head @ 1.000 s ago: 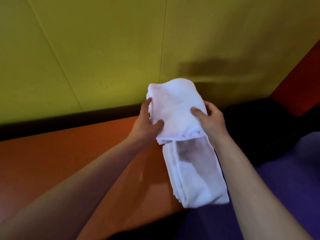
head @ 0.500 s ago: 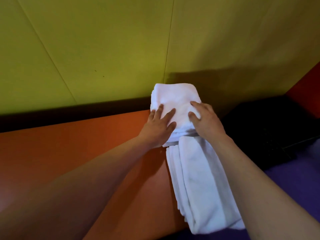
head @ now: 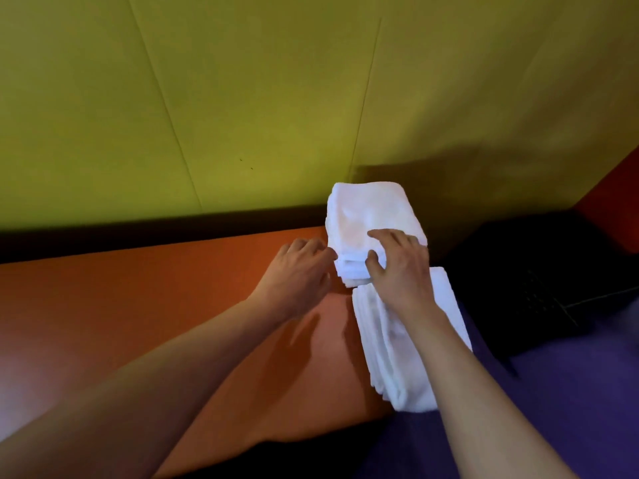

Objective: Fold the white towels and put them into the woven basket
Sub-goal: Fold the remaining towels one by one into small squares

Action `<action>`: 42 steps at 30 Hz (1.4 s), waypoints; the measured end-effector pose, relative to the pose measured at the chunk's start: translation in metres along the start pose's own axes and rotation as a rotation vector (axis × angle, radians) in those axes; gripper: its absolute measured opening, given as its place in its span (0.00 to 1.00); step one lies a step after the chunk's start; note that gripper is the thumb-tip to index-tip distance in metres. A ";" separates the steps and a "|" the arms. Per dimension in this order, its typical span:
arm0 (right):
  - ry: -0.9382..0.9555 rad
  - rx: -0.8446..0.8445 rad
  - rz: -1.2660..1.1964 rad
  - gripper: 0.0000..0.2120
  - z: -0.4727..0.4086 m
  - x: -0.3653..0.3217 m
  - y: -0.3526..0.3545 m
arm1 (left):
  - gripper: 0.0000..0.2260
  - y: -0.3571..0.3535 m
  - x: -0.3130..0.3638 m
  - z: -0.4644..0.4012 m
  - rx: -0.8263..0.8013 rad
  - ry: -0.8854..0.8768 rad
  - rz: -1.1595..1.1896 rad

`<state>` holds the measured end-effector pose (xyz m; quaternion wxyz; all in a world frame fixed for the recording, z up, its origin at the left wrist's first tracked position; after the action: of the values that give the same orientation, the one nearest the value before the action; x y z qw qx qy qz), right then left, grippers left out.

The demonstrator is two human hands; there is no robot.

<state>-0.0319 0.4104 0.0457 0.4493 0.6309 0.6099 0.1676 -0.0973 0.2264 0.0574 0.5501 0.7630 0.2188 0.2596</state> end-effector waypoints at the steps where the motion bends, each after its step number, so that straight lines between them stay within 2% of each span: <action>1: 0.009 0.012 -0.024 0.16 0.009 -0.009 0.003 | 0.17 0.008 -0.002 0.013 0.015 0.004 0.000; 6: -0.007 0.026 -0.144 0.18 0.059 -0.060 0.008 | 0.16 0.041 -0.022 0.085 0.052 0.078 -0.025; 16: 0.083 -0.190 -0.236 0.21 0.139 -0.197 -0.009 | 0.15 0.094 -0.086 0.240 0.136 0.296 -0.101; 24: 0.265 -0.343 -0.298 0.26 0.172 -0.325 -0.032 | 0.20 0.130 -0.156 0.366 0.190 0.660 -0.115; 34: 0.473 -0.497 -0.368 0.26 0.205 -0.525 -0.084 | 0.22 0.188 -0.263 0.511 0.259 0.936 -0.211; 42: 0.633 -0.639 -0.412 0.26 0.246 -0.664 -0.137 | 0.21 0.193 -0.343 0.614 0.305 1.102 -0.273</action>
<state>-0.0626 -0.3105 0.0305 0.4367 0.2458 0.7466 0.4375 0.0390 -0.4895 0.0285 0.2678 0.5509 0.6035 0.5105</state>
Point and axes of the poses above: each hand's wrist, its own z-axis away from the middle knuckle, its own y-axis out of the back of the hand, x = y × z, the point moved 3 cm from there along -z, towards the middle knuckle, and after that the axes turned 8 degrees about x, right-handed, at the moved point
